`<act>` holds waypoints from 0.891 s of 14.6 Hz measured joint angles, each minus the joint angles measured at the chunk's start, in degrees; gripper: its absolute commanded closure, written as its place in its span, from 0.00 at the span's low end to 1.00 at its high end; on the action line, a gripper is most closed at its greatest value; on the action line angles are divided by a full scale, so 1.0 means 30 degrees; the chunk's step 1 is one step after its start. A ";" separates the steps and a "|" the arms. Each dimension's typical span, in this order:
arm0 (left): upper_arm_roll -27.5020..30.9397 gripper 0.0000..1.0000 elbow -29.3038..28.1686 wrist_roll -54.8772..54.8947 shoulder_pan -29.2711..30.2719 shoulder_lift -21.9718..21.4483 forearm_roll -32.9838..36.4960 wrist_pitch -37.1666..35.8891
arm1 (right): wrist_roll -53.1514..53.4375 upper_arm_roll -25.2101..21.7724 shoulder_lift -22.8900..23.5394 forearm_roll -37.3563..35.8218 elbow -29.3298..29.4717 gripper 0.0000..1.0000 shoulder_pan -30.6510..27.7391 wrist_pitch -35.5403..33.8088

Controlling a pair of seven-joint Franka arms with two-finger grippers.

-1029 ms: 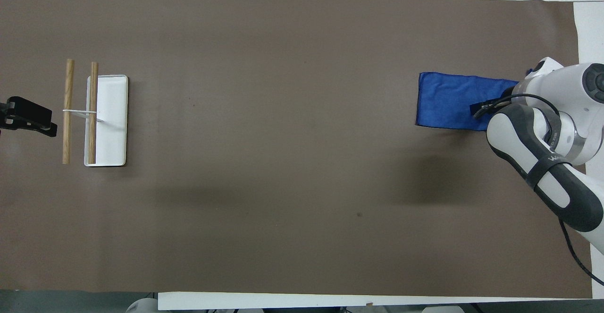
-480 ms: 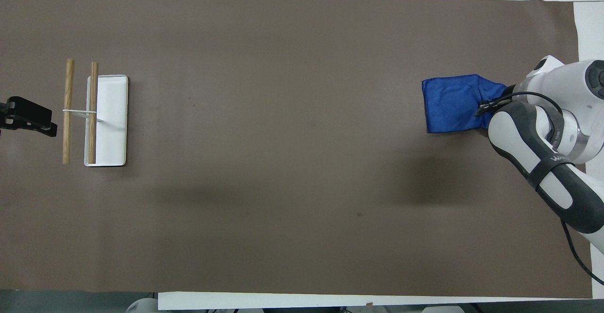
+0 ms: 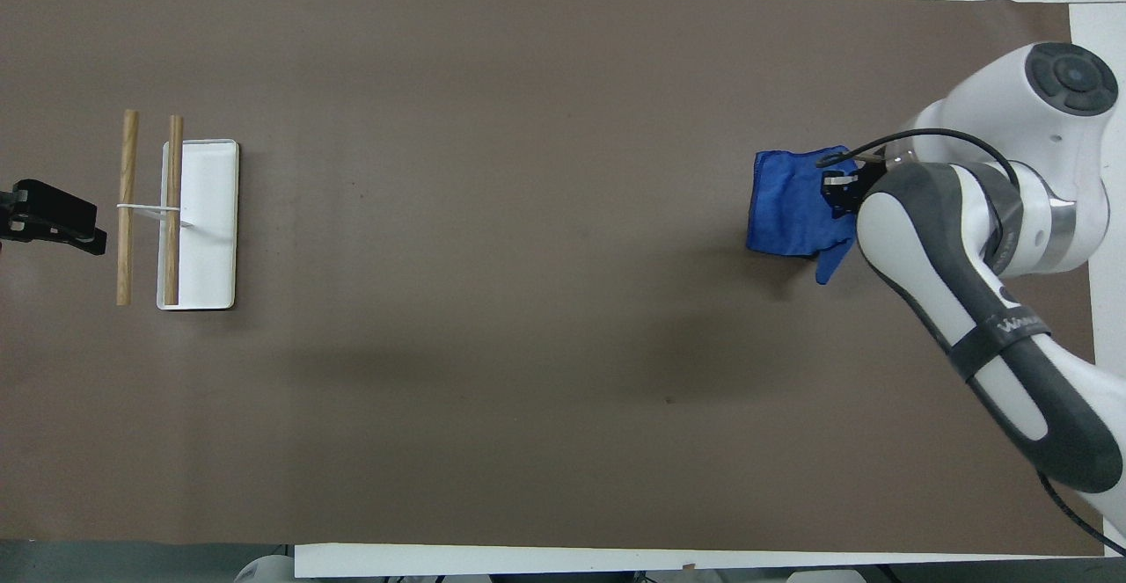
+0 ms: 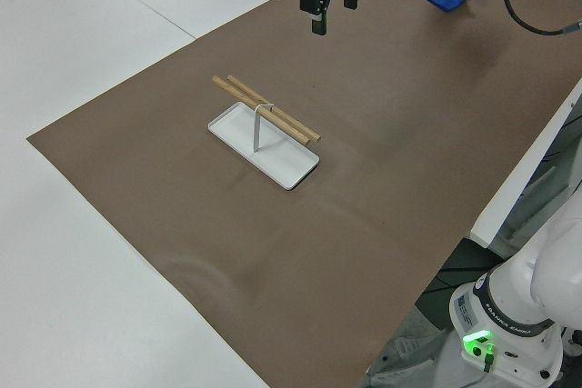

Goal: Right arm passes towel to left arm to hang
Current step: 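Lift the towel and carry it toward the left gripper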

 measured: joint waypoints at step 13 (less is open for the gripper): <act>-0.0140 0.00 -0.0004 -0.1228 -0.0080 -0.0047 -0.0001 -0.0035 | 2.0107 0.8873 0.3117 0.4137 0.3003 1.00 0.2388 1.0435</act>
